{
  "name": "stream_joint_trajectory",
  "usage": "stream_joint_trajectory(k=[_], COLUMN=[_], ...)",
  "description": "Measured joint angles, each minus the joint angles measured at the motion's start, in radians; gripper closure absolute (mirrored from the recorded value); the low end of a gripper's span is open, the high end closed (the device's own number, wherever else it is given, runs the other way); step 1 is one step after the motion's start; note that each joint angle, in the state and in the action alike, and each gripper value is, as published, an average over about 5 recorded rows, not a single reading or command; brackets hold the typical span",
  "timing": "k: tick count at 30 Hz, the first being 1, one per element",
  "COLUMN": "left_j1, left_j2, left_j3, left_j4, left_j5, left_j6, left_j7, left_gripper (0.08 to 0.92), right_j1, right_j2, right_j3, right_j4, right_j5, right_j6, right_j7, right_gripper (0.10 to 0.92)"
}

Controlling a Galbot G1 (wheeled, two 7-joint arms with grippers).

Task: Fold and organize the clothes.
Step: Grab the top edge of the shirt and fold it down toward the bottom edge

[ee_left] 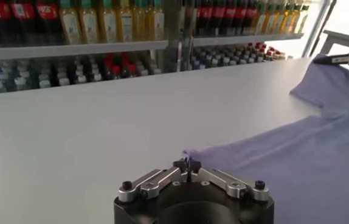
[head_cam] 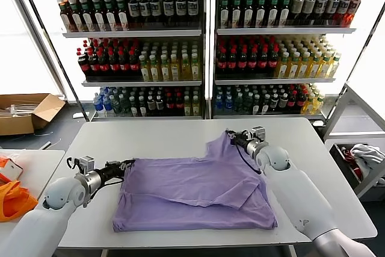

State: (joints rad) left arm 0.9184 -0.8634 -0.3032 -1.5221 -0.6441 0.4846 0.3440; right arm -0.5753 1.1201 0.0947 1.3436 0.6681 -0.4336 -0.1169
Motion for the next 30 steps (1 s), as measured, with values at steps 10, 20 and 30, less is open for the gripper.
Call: stream_joint_trajectory(k=[10,20,30], left_j1=[0.087,0.212,0.408], left_j2=[0.014,0.014,-0.003], left_j3=[-0.07,-0.175,-0.31], left_j4=[-0.129,-0.256,-0.386], left_j5=[-0.006,-0.001,0.052], left_j6=[-0.007,-0.004,0.029], left_j7=[-0.026,-0.056,-0.082], left_gripper=[0.915,0.915,0.915], right_j1=[-0.211,-0.471,-0.711], right_j2=[-0.07,-0.087,-0.096], right_j3=[0.126,0.259,0.381], right_j4=[0.286,0.542,0.689], right_j5=[0.062,0.073,0.047], right_j6=[-0.016,-0.022,-0.005], right_j7=[0.038,0.062,0.049], right_gripper=[0.919,0.919,0.919])
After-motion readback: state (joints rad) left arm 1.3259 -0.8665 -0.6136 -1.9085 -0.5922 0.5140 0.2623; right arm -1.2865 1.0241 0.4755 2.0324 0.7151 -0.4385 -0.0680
